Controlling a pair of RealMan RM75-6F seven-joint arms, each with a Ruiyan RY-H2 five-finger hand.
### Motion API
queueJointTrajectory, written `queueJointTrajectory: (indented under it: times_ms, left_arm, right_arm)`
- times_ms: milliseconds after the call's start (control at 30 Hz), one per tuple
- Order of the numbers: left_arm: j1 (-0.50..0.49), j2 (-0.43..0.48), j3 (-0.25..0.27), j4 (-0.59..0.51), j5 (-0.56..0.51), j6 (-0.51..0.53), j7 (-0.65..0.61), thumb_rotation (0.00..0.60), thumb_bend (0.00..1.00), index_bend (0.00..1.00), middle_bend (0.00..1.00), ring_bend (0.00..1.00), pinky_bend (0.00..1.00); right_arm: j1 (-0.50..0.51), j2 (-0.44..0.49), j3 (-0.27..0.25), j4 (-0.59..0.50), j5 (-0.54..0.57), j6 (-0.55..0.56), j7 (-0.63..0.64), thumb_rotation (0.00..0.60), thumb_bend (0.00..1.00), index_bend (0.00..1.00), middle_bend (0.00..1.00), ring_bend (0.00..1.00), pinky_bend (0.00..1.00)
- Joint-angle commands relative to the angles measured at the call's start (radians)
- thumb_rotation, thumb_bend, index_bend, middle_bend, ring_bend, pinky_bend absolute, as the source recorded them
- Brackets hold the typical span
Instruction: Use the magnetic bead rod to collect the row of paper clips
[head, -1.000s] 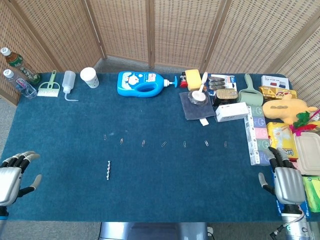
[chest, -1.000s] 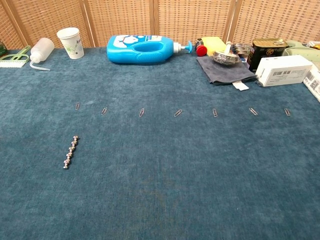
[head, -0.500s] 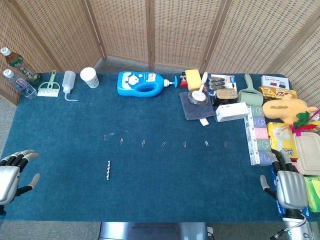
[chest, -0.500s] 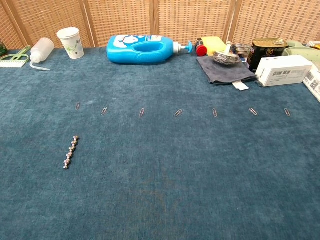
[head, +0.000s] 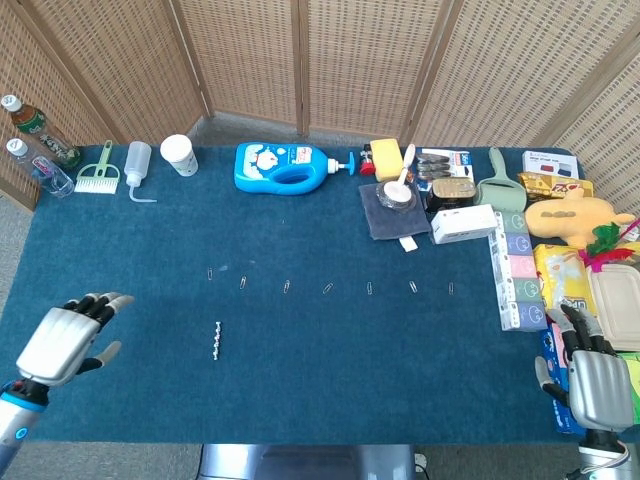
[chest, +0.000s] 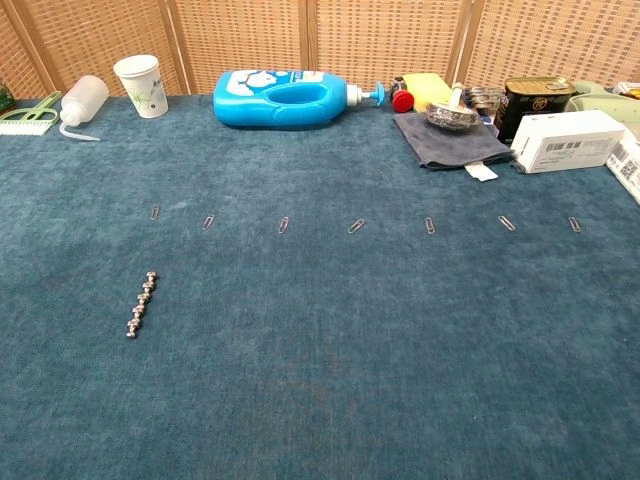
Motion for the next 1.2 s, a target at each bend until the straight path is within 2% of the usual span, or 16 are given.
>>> queueJointTrajectory:
  times_ms: [33, 100, 233, 667, 1200]
  left_arm:
    - [-0.049, -0.043, -0.019, 0.03, 0.05, -0.025, 0.061, 0.6, 0.15, 0.29, 0.44, 0.48, 0.73]
    - [-0.092, -0.084, -0.024, 0.046, 0.103, -0.052, 0.12, 0.6, 0.14, 0.3, 0.47, 0.51, 0.75]
    - [-0.13, -0.149, -0.021, 0.07, 0.121, -0.096, 0.169, 0.6, 0.14, 0.31, 0.51, 0.54, 0.75]
    - [-0.17, -0.306, 0.004, 0.159, 0.077, -0.183, 0.255, 0.6, 0.14, 0.31, 0.52, 0.55, 0.76]
    - [-0.189, -0.378, 0.019, 0.214, 0.009, -0.209, 0.243, 0.6, 0.14, 0.3, 0.5, 0.51, 0.76]
  right_arm:
    - [-0.001, 0.001, 0.001, 0.0, 0.0, 0.001, 0.002, 0.6, 0.39, 0.18, 0.18, 0.09, 0.35]
    - [-0.002, 0.001, 0.001, 0.001, 0.002, -0.001, 0.005, 0.6, 0.39, 0.18, 0.18, 0.09, 0.35]
    - [-0.003, 0.003, 0.003, 0.006, 0.004, -0.003, 0.013, 0.6, 0.39, 0.18, 0.18, 0.09, 0.35]
    - [-0.011, 0.015, 0.009, 0.021, 0.021, -0.008, 0.047, 0.6, 0.39, 0.18, 0.18, 0.09, 0.35]
    - [-0.023, 0.01, 0.007, 0.069, 0.044, -0.02, 0.106, 0.6, 0.39, 0.18, 0.18, 0.09, 0.35]
